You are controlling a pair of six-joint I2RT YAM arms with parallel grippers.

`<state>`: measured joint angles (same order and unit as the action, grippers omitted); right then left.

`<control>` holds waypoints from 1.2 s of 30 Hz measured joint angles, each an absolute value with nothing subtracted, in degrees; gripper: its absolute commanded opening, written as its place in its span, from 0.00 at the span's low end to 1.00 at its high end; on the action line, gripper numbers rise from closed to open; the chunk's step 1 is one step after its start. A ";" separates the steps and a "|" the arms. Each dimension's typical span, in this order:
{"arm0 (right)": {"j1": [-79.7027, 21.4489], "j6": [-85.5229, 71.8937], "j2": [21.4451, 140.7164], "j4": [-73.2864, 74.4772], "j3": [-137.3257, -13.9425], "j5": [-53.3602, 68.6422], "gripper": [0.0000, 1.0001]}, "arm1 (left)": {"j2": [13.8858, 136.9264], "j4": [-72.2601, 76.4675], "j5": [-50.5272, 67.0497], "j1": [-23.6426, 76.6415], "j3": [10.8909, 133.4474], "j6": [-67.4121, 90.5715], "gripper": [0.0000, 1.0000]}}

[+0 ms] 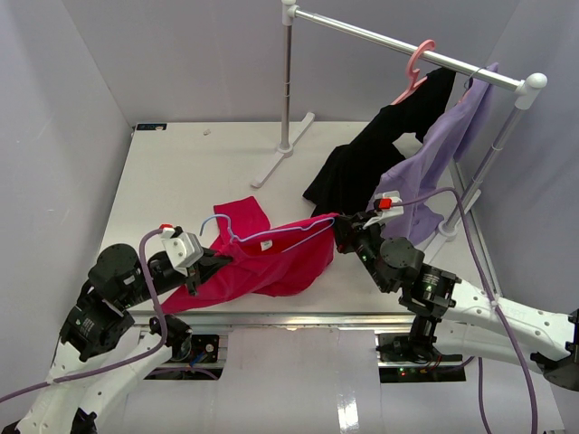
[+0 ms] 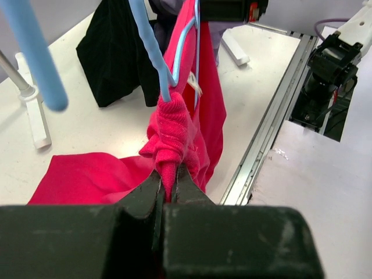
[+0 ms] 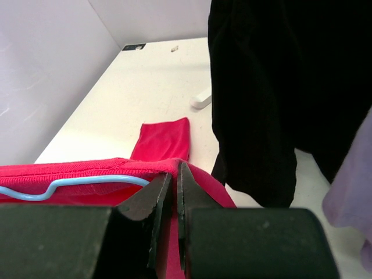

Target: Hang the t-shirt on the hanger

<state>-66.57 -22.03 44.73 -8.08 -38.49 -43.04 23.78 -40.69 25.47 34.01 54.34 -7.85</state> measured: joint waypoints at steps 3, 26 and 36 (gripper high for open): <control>-65.98 -20.82 44.23 -5.18 -40.57 -42.62 0.08 | 24.24 -40.73 24.39 34.15 54.33 -8.41 0.00; -63.74 -11.51 58.13 21.64 -65.41 -34.18 0.08 | 35.38 -36.75 7.91 34.73 56.57 -9.27 0.00; -59.76 -13.06 52.03 22.68 -61.22 -33.57 0.08 | 30.15 -35.97 8.05 35.11 56.47 -10.11 0.00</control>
<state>-59.76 -13.06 52.03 22.68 -61.22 -33.57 30.15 -35.97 8.05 35.11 56.47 -10.11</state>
